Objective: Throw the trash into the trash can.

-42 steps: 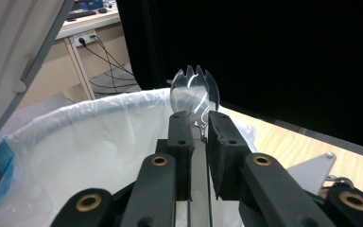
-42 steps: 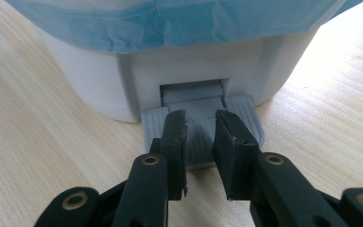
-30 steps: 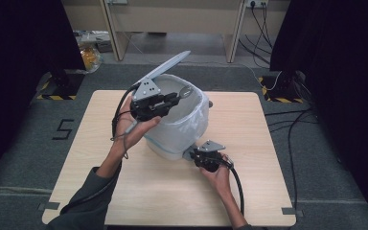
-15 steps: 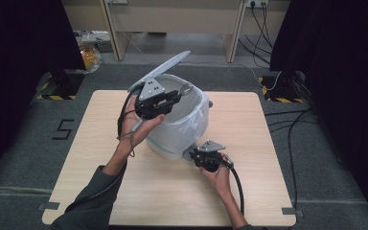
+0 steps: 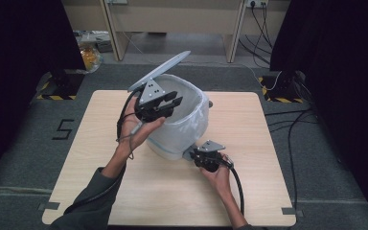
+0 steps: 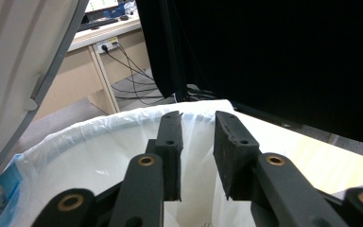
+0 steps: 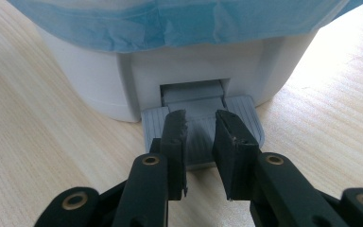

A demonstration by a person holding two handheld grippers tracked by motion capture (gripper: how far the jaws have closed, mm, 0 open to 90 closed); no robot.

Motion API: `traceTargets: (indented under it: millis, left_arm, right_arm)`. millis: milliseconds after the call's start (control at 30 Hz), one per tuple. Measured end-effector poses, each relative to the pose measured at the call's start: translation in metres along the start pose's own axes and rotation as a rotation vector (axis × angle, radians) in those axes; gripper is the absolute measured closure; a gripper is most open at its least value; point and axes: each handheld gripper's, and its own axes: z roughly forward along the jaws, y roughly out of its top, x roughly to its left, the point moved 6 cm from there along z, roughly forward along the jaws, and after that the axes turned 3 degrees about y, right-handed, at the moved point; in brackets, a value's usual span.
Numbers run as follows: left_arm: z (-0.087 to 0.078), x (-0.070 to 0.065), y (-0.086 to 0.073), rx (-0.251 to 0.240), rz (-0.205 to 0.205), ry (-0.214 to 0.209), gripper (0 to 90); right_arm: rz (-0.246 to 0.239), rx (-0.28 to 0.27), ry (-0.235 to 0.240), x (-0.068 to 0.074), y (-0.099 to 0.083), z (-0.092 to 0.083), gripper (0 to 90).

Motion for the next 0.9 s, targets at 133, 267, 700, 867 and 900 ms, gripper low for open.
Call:
traceTargets:
  millis: [133, 267, 700, 867, 900]
  left_arm:
    - [-0.006, -0.005, 0.001, -0.008, -0.003, -0.029, 66.1]
    - [-0.014, -0.010, 0.000, -0.005, -0.017, -0.071, 60.9]
    - [-0.031, -0.018, -0.017, 0.017, -0.042, -0.150, 49.7]
    - [-0.041, -0.021, -0.025, 0.014, -0.049, -0.178, 47.0]
    - [-0.044, -0.022, -0.027, 0.015, -0.046, -0.179, 46.3]
  right_arm:
    - [0.001, 0.000, 0.000, 0.000, 0.000, 0.000, 74.0]
    - [0.001, 0.000, 0.000, 0.000, 0.000, 0.000, 74.0]
    - [0.002, -0.001, 0.002, 0.000, 0.000, 0.000, 74.0]
    - [0.002, -0.002, 0.003, 0.000, 0.000, 0.000, 74.0]
    - [0.002, -0.002, 0.003, 0.000, 0.000, 0.000, 74.0]
